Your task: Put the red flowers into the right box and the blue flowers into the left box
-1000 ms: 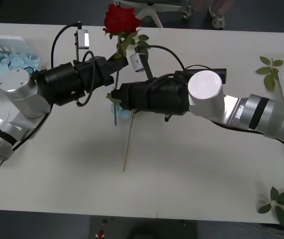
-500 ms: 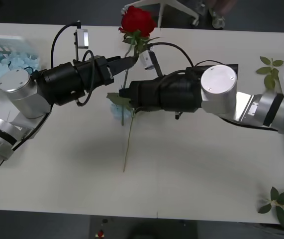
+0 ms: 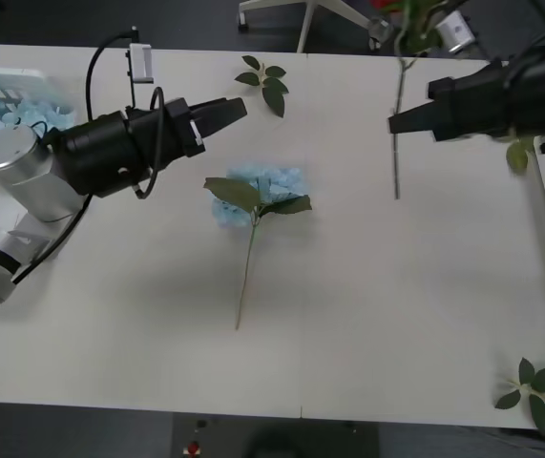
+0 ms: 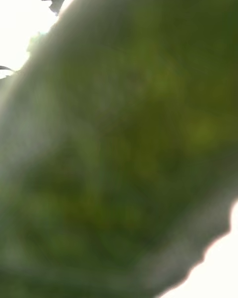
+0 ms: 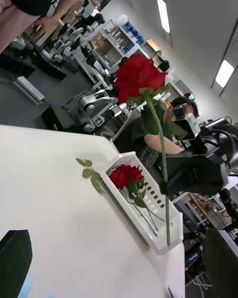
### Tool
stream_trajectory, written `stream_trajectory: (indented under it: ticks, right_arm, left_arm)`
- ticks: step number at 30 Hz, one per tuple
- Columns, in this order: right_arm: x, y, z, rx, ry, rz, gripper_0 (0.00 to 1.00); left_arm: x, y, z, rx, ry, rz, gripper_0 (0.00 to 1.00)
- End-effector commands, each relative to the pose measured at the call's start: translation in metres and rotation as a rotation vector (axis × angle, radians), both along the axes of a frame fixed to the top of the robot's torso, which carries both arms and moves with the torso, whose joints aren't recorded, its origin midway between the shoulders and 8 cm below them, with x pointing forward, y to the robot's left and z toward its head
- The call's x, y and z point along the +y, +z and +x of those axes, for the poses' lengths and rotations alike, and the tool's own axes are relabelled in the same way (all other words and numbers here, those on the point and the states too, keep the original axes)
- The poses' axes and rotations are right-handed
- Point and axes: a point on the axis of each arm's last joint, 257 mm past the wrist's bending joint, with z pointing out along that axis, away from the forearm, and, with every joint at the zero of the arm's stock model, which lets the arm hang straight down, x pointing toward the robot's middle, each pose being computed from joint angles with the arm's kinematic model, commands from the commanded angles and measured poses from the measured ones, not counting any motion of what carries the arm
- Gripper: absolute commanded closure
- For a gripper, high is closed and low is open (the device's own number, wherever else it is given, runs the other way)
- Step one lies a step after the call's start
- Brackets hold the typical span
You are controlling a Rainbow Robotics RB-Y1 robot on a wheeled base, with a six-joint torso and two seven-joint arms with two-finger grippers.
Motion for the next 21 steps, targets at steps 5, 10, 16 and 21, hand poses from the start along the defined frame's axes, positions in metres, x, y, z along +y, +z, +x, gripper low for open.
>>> stream_trajectory:
  ticks: [5, 10, 16, 21]
  right_arm:
    - [-0.155, 0.064, 0.001, 0.077, -0.130, -0.123, 1.00]
    - [-0.239, 0.074, -0.011, 0.152, -0.226, -0.213, 1.00]
    - [-0.321, 0.069, -0.032, 0.230, -0.374, -0.344, 1.00]
    - [-0.378, 0.051, -0.043, 0.269, -0.489, -0.492, 1.00]
  left_arm:
    - [0.048, 0.036, -0.007, -0.033, 0.002, -0.024, 0.00]
    - [0.089, 0.035, -0.004, -0.021, 0.043, 0.045, 0.00]
    - [0.158, 0.024, -0.010, 0.090, 0.094, 0.174, 0.00]
    - [0.209, 0.010, -0.026, 0.202, 0.115, 0.273, 0.00]
